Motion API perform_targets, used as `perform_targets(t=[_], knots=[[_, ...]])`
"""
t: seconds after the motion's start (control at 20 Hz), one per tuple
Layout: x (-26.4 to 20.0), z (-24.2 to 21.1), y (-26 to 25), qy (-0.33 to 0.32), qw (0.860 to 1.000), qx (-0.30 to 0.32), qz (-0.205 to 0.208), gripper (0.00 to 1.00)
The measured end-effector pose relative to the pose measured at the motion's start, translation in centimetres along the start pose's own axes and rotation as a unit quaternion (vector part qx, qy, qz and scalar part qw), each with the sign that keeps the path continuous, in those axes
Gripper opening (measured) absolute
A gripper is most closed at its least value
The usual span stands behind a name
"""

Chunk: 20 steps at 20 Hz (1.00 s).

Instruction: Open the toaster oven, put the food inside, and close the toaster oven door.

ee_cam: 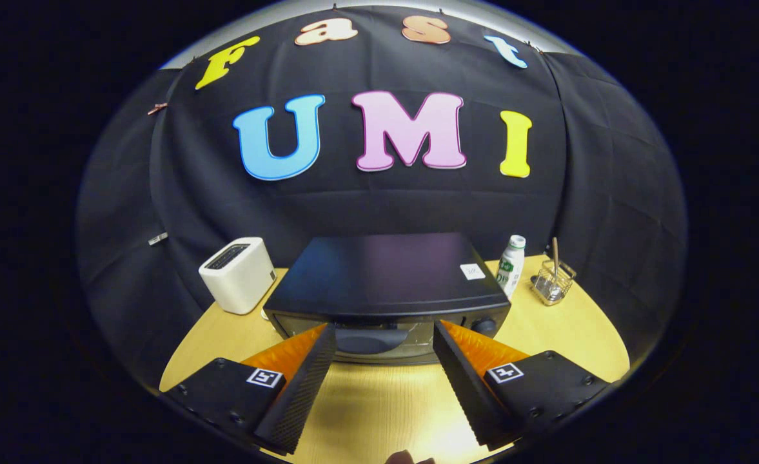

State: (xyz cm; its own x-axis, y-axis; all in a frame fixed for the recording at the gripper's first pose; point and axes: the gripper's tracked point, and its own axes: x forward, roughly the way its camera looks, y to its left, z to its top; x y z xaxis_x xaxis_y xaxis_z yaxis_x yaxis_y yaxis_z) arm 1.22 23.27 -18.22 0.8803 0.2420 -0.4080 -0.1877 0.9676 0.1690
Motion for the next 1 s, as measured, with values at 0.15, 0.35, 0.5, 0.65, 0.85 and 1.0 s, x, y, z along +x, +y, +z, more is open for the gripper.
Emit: perform_targets(t=[0.15, 0.35, 0.5, 0.65, 0.85, 1.0], knots=[[-1.4, 3.6, -1.7, -0.037, 0.999, -0.014, 0.0, 0.99], [-3.6, 7.2, -4.2, -0.069, 0.998, -0.014, -0.002, 0.99], [-4.9, 9.3, -6.6, -0.088, 0.996, -0.009, -0.007, 0.99], [-6.0, 11.5, -9.1, -0.107, 0.994, -0.005, -0.012, 0.98], [-7.9, 14.6, -12.1, -0.134, 0.99, -0.018, -0.027, 0.98], [-9.1, 16.0, -14.0, -0.15, 0.988, -0.033, -0.034, 0.98]])
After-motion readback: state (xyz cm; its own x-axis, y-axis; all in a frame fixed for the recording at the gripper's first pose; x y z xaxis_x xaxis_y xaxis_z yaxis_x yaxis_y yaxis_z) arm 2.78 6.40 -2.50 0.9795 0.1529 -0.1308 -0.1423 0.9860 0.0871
